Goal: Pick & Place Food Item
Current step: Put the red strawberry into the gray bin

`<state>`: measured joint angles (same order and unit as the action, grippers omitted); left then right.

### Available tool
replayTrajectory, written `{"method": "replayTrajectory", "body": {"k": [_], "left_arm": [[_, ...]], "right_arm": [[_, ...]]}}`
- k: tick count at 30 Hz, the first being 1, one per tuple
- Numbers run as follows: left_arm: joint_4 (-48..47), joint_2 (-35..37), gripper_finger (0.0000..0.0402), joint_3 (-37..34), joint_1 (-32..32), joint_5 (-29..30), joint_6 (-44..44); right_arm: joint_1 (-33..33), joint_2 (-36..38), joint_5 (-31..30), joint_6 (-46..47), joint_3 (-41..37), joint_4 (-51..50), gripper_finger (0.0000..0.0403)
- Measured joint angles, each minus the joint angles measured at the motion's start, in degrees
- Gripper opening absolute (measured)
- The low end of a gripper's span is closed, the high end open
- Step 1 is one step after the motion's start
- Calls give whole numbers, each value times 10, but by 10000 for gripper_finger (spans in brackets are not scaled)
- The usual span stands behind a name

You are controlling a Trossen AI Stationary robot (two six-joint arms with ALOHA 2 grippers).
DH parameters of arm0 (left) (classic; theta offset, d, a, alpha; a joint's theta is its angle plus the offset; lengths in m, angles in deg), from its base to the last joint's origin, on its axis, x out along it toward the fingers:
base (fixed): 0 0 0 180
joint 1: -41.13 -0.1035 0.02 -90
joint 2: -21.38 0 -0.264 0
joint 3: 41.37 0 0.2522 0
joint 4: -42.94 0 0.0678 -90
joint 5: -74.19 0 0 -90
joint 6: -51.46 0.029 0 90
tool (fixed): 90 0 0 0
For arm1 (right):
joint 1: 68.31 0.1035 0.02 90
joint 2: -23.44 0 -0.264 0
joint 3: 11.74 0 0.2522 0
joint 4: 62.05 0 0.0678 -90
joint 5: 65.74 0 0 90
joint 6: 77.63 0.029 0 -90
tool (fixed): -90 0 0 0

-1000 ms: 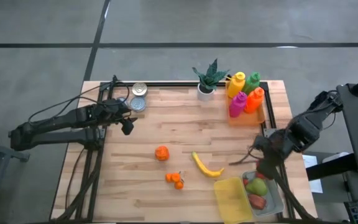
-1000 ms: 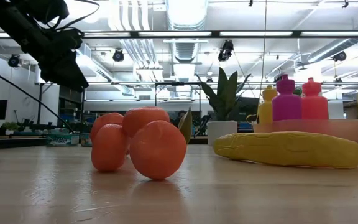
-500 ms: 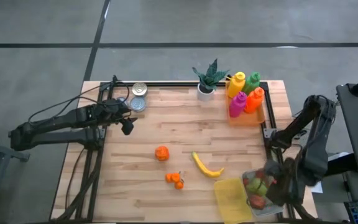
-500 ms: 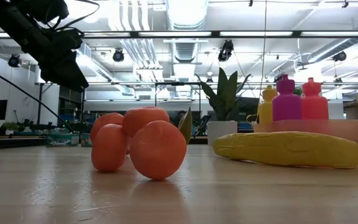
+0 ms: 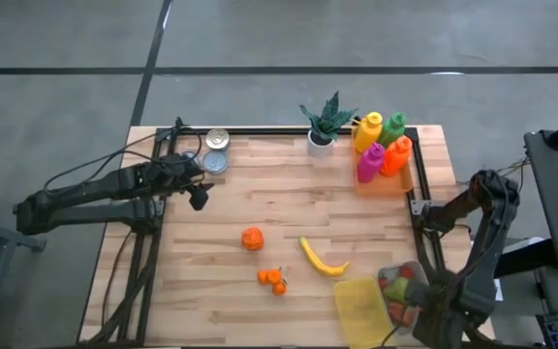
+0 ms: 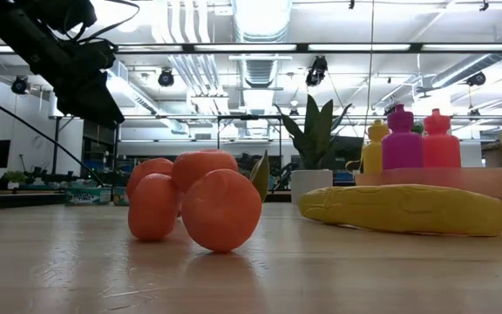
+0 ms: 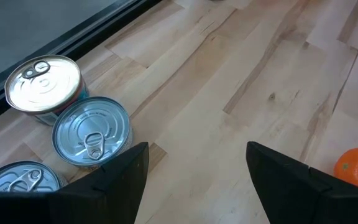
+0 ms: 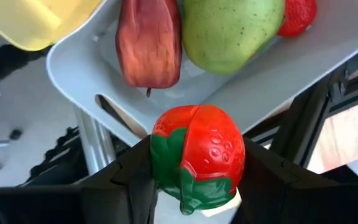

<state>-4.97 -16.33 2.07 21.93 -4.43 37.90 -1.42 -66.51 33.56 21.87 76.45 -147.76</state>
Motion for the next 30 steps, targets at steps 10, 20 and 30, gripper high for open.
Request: {"method": "replayTrajectory", "body": {"k": [10,20,30], "left_arm": [[0,0,275,0,0,0,0],[0,0,275,0,0,0,0],[0,0,275,0,0,0,0]], "right_arm": [[1,-63,-2,-55,0,3,179],[8,-95,-2,-47,0,9,179],[8,-95,-3,-16,0,9,234]]}}
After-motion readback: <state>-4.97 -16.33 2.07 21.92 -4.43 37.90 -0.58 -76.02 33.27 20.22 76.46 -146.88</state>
